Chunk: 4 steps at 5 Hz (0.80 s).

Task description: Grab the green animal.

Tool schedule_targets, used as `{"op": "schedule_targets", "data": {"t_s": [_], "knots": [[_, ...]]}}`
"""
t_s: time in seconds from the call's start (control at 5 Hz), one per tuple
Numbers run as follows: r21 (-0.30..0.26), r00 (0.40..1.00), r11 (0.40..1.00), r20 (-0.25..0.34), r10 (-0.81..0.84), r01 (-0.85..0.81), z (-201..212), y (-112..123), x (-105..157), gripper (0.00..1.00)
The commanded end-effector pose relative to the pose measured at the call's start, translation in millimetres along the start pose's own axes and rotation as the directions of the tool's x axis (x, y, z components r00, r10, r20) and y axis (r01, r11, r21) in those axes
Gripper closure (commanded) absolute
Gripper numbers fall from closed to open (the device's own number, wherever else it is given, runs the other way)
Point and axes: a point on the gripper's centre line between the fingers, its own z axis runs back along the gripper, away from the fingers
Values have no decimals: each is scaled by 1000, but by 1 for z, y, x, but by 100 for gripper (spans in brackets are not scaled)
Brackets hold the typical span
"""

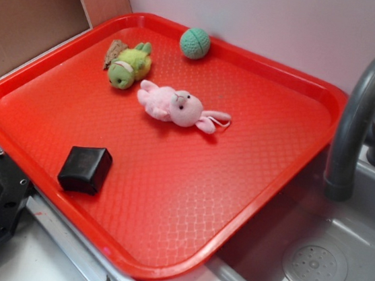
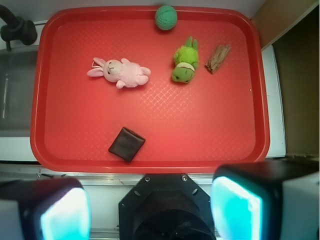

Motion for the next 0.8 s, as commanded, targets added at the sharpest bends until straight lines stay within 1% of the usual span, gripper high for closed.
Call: {"op": "schedule_targets", "data": {"t_s": [0.0,0.2,0.4,0.6], "knots": [[0,1000,1000,0,0,0,0,0,0,0],[15,973,980,117,197,-200,-13,18,16,0],[54,910,929,228,346,-367,-22,39,25,0],[36,892,925,283,353,-378,-37,58,36,0]]}}
